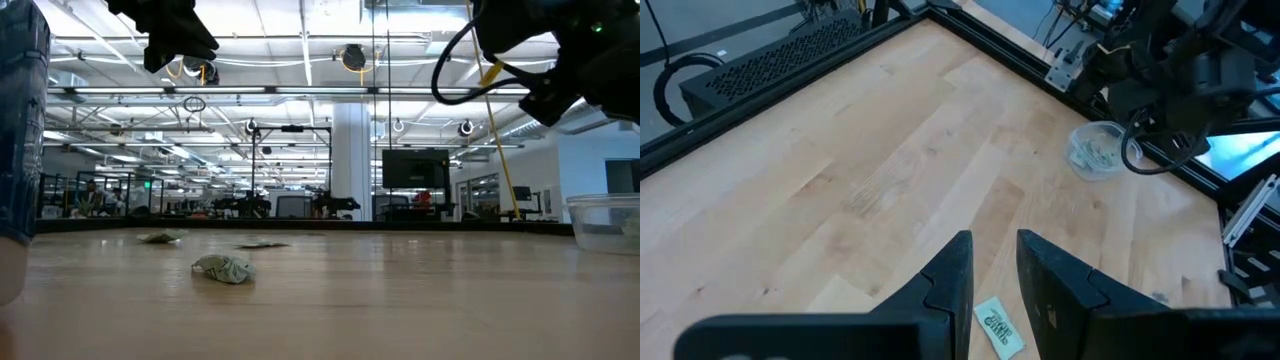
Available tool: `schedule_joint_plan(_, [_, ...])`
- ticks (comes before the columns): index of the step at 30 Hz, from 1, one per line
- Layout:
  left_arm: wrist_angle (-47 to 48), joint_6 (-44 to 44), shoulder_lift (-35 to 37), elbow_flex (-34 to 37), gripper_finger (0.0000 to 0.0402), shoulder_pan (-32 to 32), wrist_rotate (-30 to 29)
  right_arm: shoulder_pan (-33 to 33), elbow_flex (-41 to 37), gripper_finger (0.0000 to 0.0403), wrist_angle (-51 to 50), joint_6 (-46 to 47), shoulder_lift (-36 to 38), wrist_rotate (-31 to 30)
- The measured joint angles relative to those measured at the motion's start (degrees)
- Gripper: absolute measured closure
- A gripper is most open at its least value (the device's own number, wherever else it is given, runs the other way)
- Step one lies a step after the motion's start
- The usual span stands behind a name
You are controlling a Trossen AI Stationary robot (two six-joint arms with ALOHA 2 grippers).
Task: Pick and place Stevia / Truvia into bins
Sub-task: Put the green stevia packet into the transparent container
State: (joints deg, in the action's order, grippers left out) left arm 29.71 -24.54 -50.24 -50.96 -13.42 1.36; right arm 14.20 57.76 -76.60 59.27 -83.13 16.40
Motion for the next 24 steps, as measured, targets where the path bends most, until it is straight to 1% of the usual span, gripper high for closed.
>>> schedule_joint_plan(8, [0.0, -0.1, 0.0, 0.0, 0.0316, 0.0, 0.0, 0.0, 0.0, 0.0383, 2.2, -0.8, 0.0, 0.0])
schedule_joint_plan(11, [0.0, 0.0, 0.0, 0.0, 0.0316, 0.0, 0.0, 0.0, 0.0, 0.0383, 3.9, -3.6, 0.0, -0.2])
schedule_joint_plan(16, [0.0, 0.0, 0.0, 0.0, 0.0316, 0.0, 0.0, 0.0, 0.0, 0.0383, 7.6, -6.4, 0.0, -3.1])
schedule_joint_plan(20, [0.0, 0.0, 0.0, 0.0, 0.0316, 0.0, 0.0, -0.3, 0.0, 0.0378, 7.2, -4.3, 0.0, -1.8])
schedule_joint_plan(24, [0.0, 0.0, 0.0, 0.0, 0.0316, 0.0, 0.0, -0.3, 0.0, 0.0358, 6.6, -3.8, 0.0, 0.4])
